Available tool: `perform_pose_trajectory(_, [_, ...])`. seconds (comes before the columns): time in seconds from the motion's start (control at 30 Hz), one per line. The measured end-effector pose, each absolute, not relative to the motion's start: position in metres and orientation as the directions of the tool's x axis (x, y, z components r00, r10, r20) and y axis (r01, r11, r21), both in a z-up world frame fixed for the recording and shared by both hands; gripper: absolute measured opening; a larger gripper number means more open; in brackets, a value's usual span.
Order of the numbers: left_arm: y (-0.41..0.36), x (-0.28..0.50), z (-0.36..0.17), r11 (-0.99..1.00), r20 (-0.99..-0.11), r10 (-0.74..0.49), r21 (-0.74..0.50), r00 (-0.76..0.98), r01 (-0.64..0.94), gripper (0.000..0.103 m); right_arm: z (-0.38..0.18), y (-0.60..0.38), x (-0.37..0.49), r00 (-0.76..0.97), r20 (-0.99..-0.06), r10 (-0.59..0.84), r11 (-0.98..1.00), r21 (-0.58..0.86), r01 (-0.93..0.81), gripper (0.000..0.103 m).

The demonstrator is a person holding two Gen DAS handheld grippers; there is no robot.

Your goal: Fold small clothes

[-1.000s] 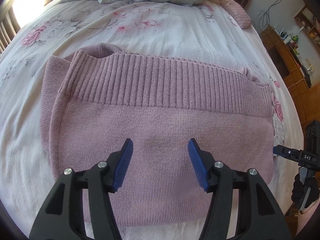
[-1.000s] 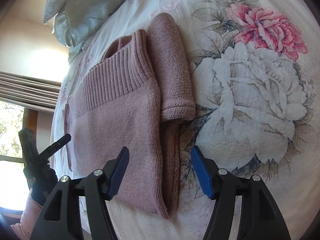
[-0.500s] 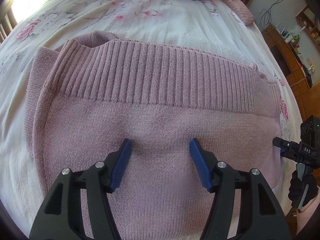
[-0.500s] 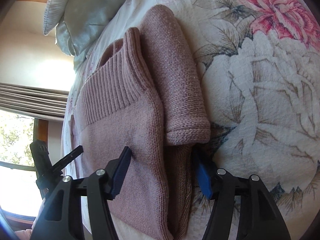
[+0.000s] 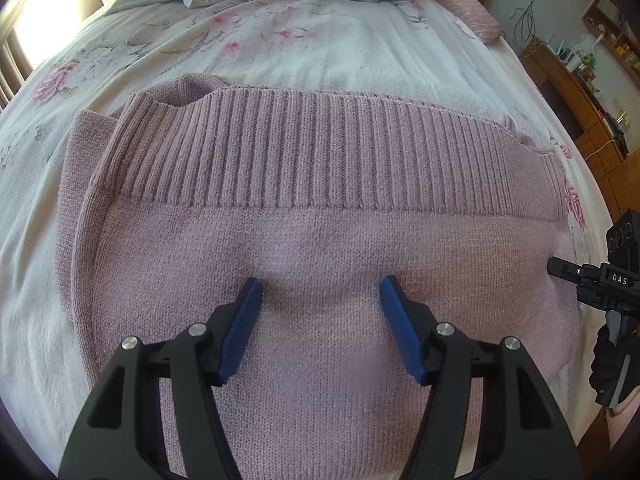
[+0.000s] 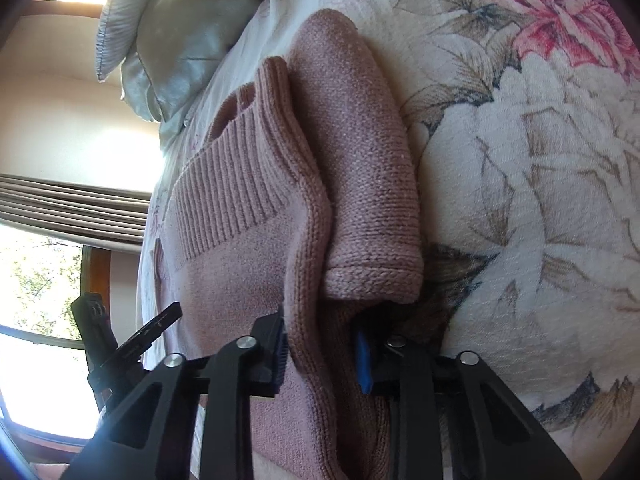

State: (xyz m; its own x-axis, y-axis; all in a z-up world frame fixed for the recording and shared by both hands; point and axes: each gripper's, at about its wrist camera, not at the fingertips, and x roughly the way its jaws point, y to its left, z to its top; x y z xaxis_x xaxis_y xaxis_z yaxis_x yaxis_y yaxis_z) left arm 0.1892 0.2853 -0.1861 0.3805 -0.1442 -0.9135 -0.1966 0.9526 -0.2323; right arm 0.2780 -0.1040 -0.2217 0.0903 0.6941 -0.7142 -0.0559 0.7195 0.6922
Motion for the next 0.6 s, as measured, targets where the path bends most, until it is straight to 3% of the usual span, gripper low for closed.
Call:
perform_pose_trajectory(0.23, [0.284,0.188,-0.186,0.96,-0.908,-0.136,-0.219,0.396,-0.173,0.064,-0.167,-0.101,0.268,0.177,-0.626,0.759,0.65,0.738,-0.179,0.016])
perform_pose_trajectory(0.47, [0.284,0.187,-0.187,0.963,-0.904,-0.134,-0.216,0.406,-0.163,0.065,-0.206,-0.097,0.274,0.109,-0.776,0.621,0.784,0.613,-0.098,0.016])
perform_pose_trajectory(0.6, [0.283,0.186,-0.187,0.964,-0.901,-0.133,-0.215,0.413,-0.157,0.066,-0.23,-0.102,0.272,0.115,-0.756,0.644,0.764,0.644,-0.041,0.017])
